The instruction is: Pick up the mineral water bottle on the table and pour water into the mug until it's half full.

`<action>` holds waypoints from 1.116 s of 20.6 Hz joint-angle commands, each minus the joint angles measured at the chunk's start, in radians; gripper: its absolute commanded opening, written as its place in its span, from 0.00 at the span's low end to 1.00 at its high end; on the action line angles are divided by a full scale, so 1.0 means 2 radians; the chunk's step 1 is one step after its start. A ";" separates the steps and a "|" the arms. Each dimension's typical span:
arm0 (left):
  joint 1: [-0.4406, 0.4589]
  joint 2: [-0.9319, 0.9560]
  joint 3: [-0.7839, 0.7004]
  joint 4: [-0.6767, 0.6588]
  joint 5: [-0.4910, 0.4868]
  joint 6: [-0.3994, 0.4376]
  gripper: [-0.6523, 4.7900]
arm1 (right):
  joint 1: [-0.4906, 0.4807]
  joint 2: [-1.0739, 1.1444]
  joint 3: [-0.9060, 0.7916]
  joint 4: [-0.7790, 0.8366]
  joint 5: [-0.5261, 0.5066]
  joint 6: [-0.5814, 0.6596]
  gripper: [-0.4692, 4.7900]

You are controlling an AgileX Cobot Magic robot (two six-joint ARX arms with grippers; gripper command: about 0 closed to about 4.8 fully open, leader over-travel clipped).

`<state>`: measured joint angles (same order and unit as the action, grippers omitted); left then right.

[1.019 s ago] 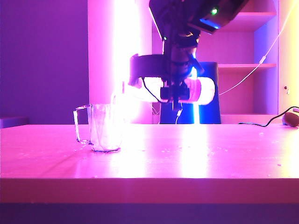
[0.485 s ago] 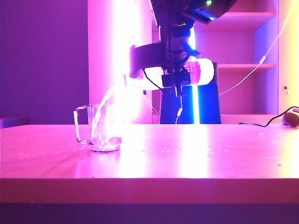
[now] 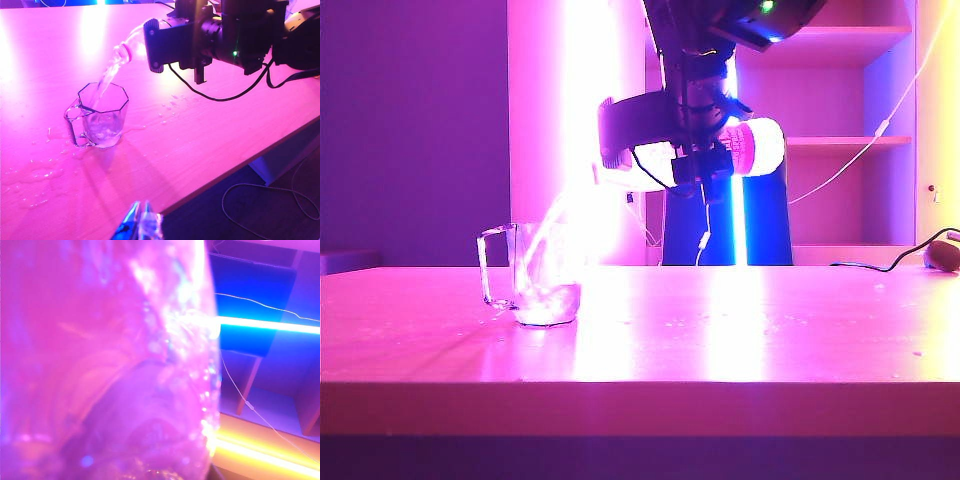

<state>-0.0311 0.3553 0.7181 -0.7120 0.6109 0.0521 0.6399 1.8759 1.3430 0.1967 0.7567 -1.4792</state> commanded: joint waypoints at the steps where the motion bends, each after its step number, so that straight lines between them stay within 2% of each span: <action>1: 0.000 0.000 0.002 0.005 0.001 0.000 0.11 | 0.001 -0.006 0.004 0.023 0.004 0.002 0.54; 10: 0.000 0.000 0.002 0.005 0.001 0.000 0.11 | 0.002 -0.006 0.004 0.015 0.005 0.004 0.54; 13: 0.000 0.000 0.002 0.005 0.001 0.000 0.11 | 0.005 -0.006 0.003 -0.014 -0.001 0.049 0.55; 17: 0.000 0.000 0.002 0.005 0.001 0.000 0.11 | 0.008 -0.006 0.003 -0.075 -0.032 0.202 0.55; 18: 0.000 0.000 0.002 0.005 0.001 0.000 0.11 | 0.008 -0.006 0.003 -0.085 -0.043 0.276 0.55; 21: 0.000 0.000 0.002 0.005 0.001 0.000 0.11 | 0.003 -0.006 0.003 -0.083 -0.073 0.428 0.55; 22: 0.000 0.000 0.002 0.005 0.001 0.000 0.11 | -0.004 -0.006 0.002 -0.082 -0.090 0.513 0.55; 23: 0.000 0.000 0.002 0.005 0.001 0.000 0.11 | -0.009 -0.006 0.001 -0.082 -0.100 0.552 0.55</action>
<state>-0.0311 0.3553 0.7181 -0.7120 0.6106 0.0521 0.6361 1.8740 1.3426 0.0021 0.5888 -0.5571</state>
